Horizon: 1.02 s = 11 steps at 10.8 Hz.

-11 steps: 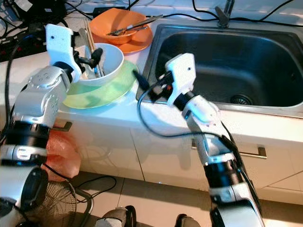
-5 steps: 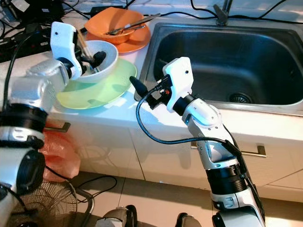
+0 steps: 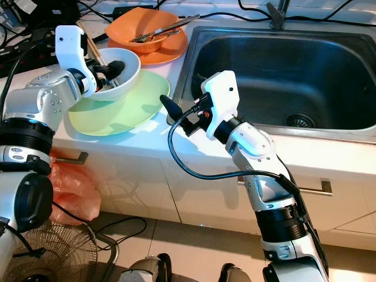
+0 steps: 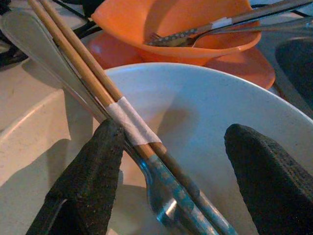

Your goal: Kitchen organization

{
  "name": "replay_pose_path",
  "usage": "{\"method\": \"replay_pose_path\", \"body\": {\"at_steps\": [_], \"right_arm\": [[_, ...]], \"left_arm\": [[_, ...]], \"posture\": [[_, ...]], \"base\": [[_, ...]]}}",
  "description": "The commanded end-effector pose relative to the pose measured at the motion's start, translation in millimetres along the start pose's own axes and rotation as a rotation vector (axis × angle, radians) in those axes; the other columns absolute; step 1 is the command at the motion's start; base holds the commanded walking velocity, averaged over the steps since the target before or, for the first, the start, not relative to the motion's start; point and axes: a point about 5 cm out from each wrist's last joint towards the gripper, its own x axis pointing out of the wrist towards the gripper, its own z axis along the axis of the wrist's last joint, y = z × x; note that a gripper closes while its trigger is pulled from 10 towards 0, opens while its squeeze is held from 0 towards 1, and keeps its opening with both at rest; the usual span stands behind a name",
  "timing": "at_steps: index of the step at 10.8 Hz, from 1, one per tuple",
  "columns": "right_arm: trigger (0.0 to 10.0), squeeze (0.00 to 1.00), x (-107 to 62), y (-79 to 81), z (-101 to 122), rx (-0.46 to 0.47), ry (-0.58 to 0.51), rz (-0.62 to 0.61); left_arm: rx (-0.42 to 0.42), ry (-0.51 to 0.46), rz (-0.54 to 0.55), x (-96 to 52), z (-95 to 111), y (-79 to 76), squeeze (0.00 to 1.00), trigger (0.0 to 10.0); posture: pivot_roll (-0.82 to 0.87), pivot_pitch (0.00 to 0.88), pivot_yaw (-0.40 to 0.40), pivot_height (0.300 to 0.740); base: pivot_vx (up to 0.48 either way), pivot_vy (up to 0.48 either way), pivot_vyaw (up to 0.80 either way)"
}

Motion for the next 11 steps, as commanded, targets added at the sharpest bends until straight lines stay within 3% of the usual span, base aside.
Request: {"method": "replay_pose_path", "body": {"at_steps": [1,4,11], "right_arm": [[10.0,0.00,0.0,3.1,1.0,0.004,-0.002,0.015],[10.0,0.00,1.0,1.1,1.7,0.004,-0.002,0.012],[10.0,0.00,1.6,-0.8,-0.3,0.015,0.002,0.001]], "left_arm": [[-0.027,0.041,0.016,0.3,-5.1,4.6,0.00,0.0],[-0.080,0.089,0.002,0.6,-8.4,6.4,0.00,0.0],[-0.100,0.109,-0.020,1.1,-11.0,5.7,0.00,0.0]], "posture": [[0.12,0.168,0.097,0.740],[0.13,0.168,0.104,0.740],[0.14,0.163,0.106,0.740]], "base": [[0.000,0.000,0.00],[0.000,0.000,0.00],[0.000,0.000,0.00]]}}
